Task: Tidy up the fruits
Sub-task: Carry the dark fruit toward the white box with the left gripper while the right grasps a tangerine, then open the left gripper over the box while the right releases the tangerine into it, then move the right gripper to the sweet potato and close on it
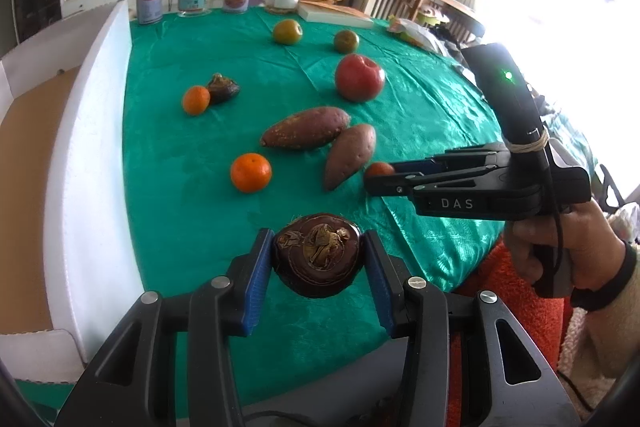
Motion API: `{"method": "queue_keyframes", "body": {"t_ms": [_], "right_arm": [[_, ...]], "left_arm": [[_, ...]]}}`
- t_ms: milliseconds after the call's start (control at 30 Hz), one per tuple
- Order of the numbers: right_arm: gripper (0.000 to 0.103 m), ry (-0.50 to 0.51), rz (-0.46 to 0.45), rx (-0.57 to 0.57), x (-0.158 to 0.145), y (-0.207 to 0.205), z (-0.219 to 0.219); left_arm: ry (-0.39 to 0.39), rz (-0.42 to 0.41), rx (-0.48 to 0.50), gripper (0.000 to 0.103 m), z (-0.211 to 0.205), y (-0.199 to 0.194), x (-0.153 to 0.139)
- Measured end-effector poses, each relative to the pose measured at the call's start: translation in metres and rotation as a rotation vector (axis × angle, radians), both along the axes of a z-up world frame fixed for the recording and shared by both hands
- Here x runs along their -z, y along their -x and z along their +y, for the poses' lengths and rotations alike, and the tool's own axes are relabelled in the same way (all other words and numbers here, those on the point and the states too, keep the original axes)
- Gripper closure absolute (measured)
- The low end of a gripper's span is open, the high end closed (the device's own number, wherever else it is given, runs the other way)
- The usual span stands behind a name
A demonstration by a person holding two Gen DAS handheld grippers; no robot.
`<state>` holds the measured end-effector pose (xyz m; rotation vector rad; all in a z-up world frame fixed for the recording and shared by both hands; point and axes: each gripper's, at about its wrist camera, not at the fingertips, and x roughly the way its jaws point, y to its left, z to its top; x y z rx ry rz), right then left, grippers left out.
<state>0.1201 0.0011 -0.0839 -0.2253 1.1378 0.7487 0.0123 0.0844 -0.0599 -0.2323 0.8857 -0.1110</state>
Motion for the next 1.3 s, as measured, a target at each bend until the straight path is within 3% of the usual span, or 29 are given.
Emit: {"method": "queue_keyframes", "body": {"t_ms": [167,333,467,600,633,700,767,867,967,1067,1133,1233,1300], "right_arm": [[0.073,-0.125,0.062,-0.044,-0.057,0.02,0.002],[0.073,-0.301,0.051,-0.235,-0.119,0.057,0.074],[0.073,-0.332,0.049,-0.347,-0.116,0.082,0.152],[0.071,-0.309,0.06,-0.376,-0.094,0.09,0.204],[0.069,-0.303,0.062,-0.37,-0.091,0.089,0.212],[0.054,-0.315,0.072,-0.344,-0.091,0.084,0.215],[0.045,-0.372,0.07,-0.308,-0.104,0.075,0.202],[0.04,-0.403,-0.008,-0.258,-0.136,0.063,0.162],[0.03,-0.349,-0.133,-0.198,-0.172,0.055,0.103],[0.02,-0.177,-0.29,-0.115,-0.207,0.052,0.035],[0.019,-0.027,-0.387,-0.056,-0.235,0.056,-0.012],[0.015,0.15,-0.478,0.018,-0.268,0.07,-0.078],[0.009,0.264,-0.526,0.05,-0.286,0.082,-0.114]], "left_arm": [[0.135,-0.053,-0.031,0.057,0.035,0.023,-0.055],[0.025,-0.128,-0.245,0.057,0.103,0.051,-0.1],[-0.054,-0.044,-0.441,0.057,0.161,0.068,-0.081],[-0.144,0.044,-0.547,0.056,0.19,0.078,-0.053],[-0.155,0.064,-0.565,0.055,0.195,0.079,-0.047],[-0.176,0.082,-0.603,0.046,0.201,0.08,-0.041],[-0.194,0.062,-0.621,0.026,0.203,0.082,-0.045],[-0.197,0.003,-0.597,0.022,0.191,0.075,-0.058],[-0.183,-0.066,-0.531,0.02,0.172,0.058,-0.073],[-0.177,-0.15,-0.431,0.015,0.142,0.041,-0.083],[-0.239,-0.173,-0.373,0.015,0.12,0.025,-0.08],[-0.362,-0.167,-0.314,0.015,0.09,0.005,-0.062],[-0.394,-0.131,-0.275,0.015,0.075,-0.001,-0.049]]}}
